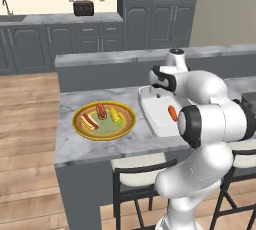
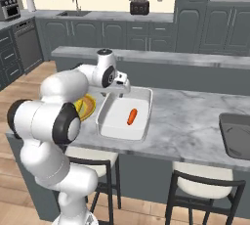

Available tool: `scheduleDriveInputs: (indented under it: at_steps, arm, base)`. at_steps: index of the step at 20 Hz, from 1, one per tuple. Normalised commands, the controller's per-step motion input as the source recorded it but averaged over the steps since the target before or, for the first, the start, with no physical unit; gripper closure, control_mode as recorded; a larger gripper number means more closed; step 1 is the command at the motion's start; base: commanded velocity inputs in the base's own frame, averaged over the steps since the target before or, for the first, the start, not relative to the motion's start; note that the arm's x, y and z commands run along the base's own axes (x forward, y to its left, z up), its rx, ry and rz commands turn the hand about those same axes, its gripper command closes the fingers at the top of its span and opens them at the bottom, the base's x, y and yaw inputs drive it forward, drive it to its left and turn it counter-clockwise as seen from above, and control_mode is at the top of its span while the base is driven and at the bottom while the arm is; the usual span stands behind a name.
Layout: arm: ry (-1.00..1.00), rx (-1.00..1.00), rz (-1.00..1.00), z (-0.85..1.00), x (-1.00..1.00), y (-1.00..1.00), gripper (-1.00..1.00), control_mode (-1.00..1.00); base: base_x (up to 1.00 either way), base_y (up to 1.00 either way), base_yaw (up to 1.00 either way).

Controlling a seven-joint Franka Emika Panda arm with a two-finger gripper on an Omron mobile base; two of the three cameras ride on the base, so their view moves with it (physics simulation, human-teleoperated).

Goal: Place one cooked food and one vegetable from the large plate to each tupperware container.

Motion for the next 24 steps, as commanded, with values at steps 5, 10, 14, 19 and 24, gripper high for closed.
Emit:
scheduleDriveInputs:
  at_steps: [5,10,14,19,24]
  arm:
    - [0.04,0.01,0.34,0.50,-0.34,1.00,-1.00,-1.00]
    - [0.01,0.03,0.23,0.04,-0.19,1.00,-1.00,-1.00]
    - [0.13,-0.03,0.24,-0.27,0.04,1.00,-1.00,-1.00]
    - [0.05,-0.01,0.01,-0.33,0.06,1.00,-1.00,-1.00]
    - [0.13,-0.05,-0.03,-0.10,0.12,1.00,-1.00,-1.00]
  base:
    - [0.00,0.00,0.00]
    - [0.00,0.00,0.00]
    - [0.00,0.00,0.00]
    - [0.00,0.00,0.00]
    - [0.00,0.00,0.00]
